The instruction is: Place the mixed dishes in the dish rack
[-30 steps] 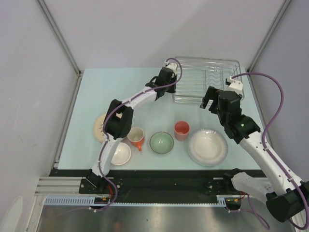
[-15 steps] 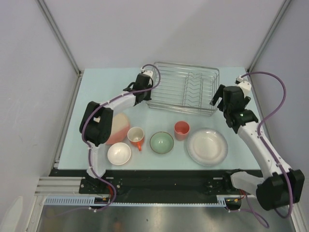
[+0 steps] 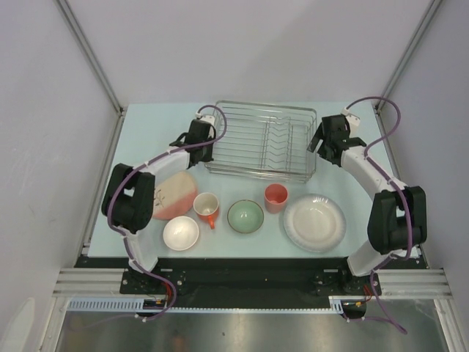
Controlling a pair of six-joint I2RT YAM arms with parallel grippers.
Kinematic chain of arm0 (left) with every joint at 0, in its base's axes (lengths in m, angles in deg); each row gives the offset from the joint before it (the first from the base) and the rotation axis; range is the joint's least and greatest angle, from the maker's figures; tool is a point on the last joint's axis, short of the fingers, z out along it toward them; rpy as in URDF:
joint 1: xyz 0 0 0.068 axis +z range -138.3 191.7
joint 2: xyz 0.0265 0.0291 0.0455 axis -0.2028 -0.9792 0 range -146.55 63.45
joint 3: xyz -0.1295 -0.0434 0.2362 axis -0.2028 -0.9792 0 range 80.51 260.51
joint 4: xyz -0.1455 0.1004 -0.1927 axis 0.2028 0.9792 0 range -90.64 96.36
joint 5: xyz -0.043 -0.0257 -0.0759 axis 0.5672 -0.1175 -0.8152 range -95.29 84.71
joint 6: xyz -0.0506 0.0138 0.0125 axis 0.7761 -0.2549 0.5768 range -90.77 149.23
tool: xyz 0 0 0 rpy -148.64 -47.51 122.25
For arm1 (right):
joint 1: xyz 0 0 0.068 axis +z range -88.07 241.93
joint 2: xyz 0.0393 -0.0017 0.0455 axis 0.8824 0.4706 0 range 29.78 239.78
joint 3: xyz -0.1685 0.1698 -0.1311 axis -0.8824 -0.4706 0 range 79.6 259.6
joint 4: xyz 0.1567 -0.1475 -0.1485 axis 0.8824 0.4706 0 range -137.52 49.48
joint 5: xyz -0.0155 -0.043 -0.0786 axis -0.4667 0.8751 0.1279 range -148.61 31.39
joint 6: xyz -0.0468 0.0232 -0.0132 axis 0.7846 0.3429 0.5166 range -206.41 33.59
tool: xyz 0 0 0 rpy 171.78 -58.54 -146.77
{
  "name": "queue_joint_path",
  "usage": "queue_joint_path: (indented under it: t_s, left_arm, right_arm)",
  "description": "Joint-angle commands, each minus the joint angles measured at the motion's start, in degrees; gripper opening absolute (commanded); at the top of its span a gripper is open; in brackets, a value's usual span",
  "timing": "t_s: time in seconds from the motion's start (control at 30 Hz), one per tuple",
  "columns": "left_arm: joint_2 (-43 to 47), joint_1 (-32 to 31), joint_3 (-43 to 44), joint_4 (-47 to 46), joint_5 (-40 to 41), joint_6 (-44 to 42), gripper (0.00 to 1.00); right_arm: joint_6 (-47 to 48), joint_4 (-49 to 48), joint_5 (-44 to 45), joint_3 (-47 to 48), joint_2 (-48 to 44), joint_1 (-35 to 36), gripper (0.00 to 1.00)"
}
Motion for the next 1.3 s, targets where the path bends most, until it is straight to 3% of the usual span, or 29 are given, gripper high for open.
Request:
queue_joint_path:
  t_s: [0.0, 0.23, 0.8, 1.27]
  left_arm:
    - [5.2, 2.4, -4.6, 3.6, 1.4, -2.2, 0.20]
    - [8.3, 2.9, -10.2, 3.7, -0.7, -1.4, 0.20]
    - [10.5, 2.9, -12.7, 10.0, -6.9, 0.3, 0.17]
    - [10.7, 2.9, -11.4, 12.7, -10.3, 0.0, 0.16]
  right_arm:
    - [-1.5, -1.3, -1.6, 6.0, 5.1, 0.1, 1.00]
    - [-0.8, -1.8, -3.7, 10.6, 12.5, 0.2, 1.00]
    - [3.4, -0.6, -12.4, 31.3, 32.7, -1.3, 1.00]
    - [8.5, 1.3, -18.0, 46.1, 41.3, 0.2, 1.00]
